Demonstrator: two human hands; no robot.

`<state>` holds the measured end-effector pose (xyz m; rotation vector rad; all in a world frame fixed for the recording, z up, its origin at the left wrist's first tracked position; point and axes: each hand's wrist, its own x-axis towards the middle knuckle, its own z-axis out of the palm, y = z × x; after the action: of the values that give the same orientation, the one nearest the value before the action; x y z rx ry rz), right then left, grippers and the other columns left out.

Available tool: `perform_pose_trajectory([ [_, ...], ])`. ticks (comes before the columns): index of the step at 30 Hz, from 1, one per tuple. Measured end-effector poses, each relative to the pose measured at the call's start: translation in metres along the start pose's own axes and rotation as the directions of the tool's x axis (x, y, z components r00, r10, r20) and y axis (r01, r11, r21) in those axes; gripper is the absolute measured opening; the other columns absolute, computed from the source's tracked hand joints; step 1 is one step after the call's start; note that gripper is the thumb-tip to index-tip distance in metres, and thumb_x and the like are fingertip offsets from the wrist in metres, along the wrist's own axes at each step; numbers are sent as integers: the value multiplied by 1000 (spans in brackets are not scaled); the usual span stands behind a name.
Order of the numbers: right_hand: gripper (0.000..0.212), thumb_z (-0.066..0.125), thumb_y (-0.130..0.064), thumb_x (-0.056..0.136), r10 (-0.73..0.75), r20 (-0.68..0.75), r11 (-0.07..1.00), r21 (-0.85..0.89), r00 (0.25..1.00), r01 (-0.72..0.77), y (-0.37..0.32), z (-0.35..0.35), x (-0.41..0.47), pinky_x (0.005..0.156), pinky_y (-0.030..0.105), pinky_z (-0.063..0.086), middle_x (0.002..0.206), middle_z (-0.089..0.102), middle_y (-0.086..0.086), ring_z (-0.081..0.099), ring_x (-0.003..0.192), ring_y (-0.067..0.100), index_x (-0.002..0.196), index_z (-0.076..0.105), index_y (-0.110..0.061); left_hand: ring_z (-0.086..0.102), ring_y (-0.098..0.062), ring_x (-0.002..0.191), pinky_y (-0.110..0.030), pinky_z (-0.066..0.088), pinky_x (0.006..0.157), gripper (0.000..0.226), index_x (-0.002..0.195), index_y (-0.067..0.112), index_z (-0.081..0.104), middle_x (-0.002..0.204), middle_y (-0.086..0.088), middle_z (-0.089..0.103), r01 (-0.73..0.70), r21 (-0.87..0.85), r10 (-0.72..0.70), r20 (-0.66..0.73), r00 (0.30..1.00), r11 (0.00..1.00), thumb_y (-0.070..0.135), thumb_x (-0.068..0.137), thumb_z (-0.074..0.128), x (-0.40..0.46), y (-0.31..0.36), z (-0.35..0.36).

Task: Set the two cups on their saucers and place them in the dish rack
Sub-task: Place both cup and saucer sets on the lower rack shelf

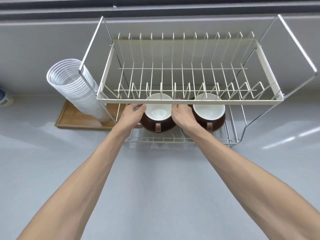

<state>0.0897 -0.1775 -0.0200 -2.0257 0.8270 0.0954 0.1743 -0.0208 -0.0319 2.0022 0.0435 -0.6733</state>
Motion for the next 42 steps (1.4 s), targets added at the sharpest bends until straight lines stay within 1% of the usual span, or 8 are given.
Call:
perform_pose_trajectory([
  [7,28,28,-23,103,6,-1,1000,30,1000,-6,2,0,-5,77,33,35,101,56,14,46,89,27,97,51,-7,64,-29,115,-39,59,83,42,140,24,54,133,-5,61,-33,51,32,15,999,998,36,100,50,-12,3,1],
  [13,39,30,-24,104,-19,-20,1000,15,1000,19,0,0,-17,92,40,42,121,63,20,55,114,38,117,59,-1,62,-27,117,-44,58,91,41,140,27,54,133,-4,60,-49,94,47,24,999,994,35,100,51,-27,6,-3],
  [21,37,35,-28,100,-82,-29,996,15,996,83,1,-12,-39,95,43,46,105,67,8,60,110,38,117,64,-12,59,-28,113,-41,56,88,47,144,23,50,136,-6,56,-91,243,74,76,994,966,38,100,51,-53,-4,-6],
  [24,41,39,-29,97,-105,-10,994,-24,994,104,9,-22,-57,105,43,44,129,66,7,57,122,31,129,62,-18,60,-24,102,-44,55,91,47,144,24,50,124,-3,58,-96,356,48,142,989,929,41,100,49,-66,-10,-6],
  [30,40,45,-34,95,-100,136,962,-241,986,131,39,-40,-98,105,45,46,130,66,8,59,122,31,130,62,-25,60,-25,122,-39,48,104,46,139,29,55,134,-4,66,-182,574,68,215,974,799,49,98,48,-99,-21,-1],
  [35,45,43,-36,97,-70,230,874,-455,971,170,65,-47,-128,107,42,42,139,59,9,51,131,30,139,53,-24,56,-25,129,-33,43,101,47,142,29,51,141,-3,62,-295,731,141,266,954,616,48,100,44,-130,-19,18],
  [40,41,42,-35,99,-119,141,773,-609,983,181,76,-58,-143,97,40,43,135,61,10,54,126,34,136,54,-21,57,-28,127,-35,44,96,46,143,34,48,141,-3,60,-348,846,193,293,936,404,49,100,41,-148,-4,48],
  [42,39,41,-35,99,-172,73,749,-639,982,179,80,-67,-144,93,42,45,129,64,10,58,119,35,131,55,-19,58,-31,125,-37,45,95,44,139,33,51,136,-2,63,-366,832,281,265,922,416,49,99,42,-153,7,63],
])
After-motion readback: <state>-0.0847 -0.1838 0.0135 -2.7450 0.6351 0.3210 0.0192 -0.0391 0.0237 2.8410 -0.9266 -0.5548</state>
